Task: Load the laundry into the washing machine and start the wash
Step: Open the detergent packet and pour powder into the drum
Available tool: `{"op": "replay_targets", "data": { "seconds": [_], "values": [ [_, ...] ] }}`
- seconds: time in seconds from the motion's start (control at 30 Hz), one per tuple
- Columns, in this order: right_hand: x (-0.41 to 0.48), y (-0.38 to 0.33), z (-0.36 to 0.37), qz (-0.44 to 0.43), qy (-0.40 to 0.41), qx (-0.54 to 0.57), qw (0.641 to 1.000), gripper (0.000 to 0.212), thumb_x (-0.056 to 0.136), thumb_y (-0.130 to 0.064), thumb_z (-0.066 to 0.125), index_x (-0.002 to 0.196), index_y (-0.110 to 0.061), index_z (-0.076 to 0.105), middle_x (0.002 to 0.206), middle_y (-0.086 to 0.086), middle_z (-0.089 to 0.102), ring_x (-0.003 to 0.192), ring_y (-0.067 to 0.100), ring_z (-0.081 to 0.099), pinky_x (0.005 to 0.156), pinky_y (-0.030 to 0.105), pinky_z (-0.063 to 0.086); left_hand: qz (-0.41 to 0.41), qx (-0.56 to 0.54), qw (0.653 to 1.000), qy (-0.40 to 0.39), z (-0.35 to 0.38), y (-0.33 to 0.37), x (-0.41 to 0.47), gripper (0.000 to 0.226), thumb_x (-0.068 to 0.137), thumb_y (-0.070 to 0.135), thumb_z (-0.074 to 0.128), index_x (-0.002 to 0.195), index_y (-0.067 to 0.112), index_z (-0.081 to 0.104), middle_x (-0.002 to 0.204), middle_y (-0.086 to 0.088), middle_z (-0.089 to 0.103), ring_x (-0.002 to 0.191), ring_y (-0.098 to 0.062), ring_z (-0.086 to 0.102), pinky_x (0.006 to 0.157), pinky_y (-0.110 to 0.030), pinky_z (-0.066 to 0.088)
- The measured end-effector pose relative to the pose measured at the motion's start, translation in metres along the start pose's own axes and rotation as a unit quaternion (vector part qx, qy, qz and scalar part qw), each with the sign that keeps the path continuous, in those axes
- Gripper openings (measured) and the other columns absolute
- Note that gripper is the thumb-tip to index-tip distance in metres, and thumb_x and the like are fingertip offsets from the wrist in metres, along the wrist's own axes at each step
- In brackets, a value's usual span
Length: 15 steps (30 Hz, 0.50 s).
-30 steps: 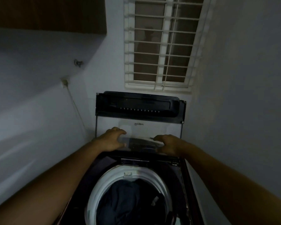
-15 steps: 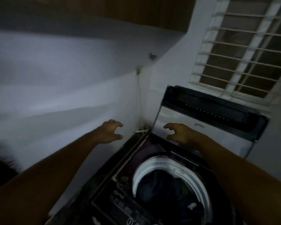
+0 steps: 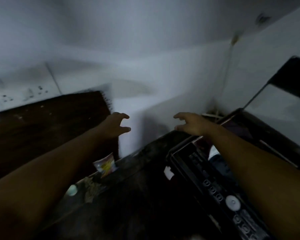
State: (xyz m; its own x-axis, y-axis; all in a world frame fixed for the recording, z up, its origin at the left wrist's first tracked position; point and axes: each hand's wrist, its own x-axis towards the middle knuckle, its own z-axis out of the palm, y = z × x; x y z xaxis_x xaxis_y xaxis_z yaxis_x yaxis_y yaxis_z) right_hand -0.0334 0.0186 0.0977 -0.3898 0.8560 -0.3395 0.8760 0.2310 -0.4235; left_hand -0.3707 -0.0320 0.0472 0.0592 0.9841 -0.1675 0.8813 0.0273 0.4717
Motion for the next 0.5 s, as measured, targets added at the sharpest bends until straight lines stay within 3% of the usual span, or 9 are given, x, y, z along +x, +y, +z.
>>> {"op": "replay_targets", "data": {
  "seconds": [0.1, 0.2, 0.37, 0.5],
  "values": [
    [0.025, -0.029, 0.042, -0.034, -0.039, -0.009, 0.999, 0.064, 0.096, -0.035, 0.067, 0.153, -0.025, 0.04, 0.157, 0.009, 0.042, 0.141, 0.023, 0.043, 0.114, 0.032, 0.037, -0.037, -0.022, 0.999, 0.015, 0.001, -0.034, -0.031, 0.061, 0.086, 0.039, 0.075, 0.135, 0.008, 0.058, 0.134, -0.017, 0.057, 0.13, -0.031, 0.049, 0.11, -0.037, 0.038],
    [0.049, -0.055, 0.086, -0.065, -0.072, -0.011, 0.995, 0.065, 0.097, -0.035, 0.066, 0.154, -0.021, 0.039, 0.159, 0.007, 0.039, 0.143, 0.023, 0.041, 0.112, 0.029, 0.033, -0.079, -0.036, 0.996, 0.008, 0.012, -0.069, -0.052, 0.058, 0.091, 0.033, 0.071, 0.142, 0.013, 0.051, 0.143, -0.014, 0.049, 0.134, -0.027, 0.045, 0.11, -0.034, 0.036],
    [0.098, -0.082, 0.156, -0.085, -0.122, 0.021, 0.989, 0.061, 0.095, -0.038, 0.069, 0.15, -0.028, 0.044, 0.155, 0.011, 0.044, 0.136, 0.028, 0.048, 0.112, 0.039, 0.041, -0.159, -0.101, 0.982, 0.005, 0.056, -0.138, -0.062, 0.058, 0.093, 0.035, 0.068, 0.145, 0.018, 0.047, 0.149, -0.008, 0.042, 0.135, -0.024, 0.043, 0.104, -0.029, 0.036],
    [0.158, -0.088, 0.221, -0.11, -0.165, 0.034, 0.979, 0.058, 0.095, -0.035, 0.069, 0.148, -0.028, 0.046, 0.151, 0.012, 0.048, 0.128, 0.03, 0.054, 0.104, 0.039, 0.048, -0.226, -0.19, 0.955, 0.023, 0.103, -0.188, -0.055, 0.054, 0.091, 0.024, 0.072, 0.139, 0.007, 0.053, 0.134, -0.006, 0.056, 0.121, -0.019, 0.055, 0.096, -0.028, 0.044]
  ]
}}
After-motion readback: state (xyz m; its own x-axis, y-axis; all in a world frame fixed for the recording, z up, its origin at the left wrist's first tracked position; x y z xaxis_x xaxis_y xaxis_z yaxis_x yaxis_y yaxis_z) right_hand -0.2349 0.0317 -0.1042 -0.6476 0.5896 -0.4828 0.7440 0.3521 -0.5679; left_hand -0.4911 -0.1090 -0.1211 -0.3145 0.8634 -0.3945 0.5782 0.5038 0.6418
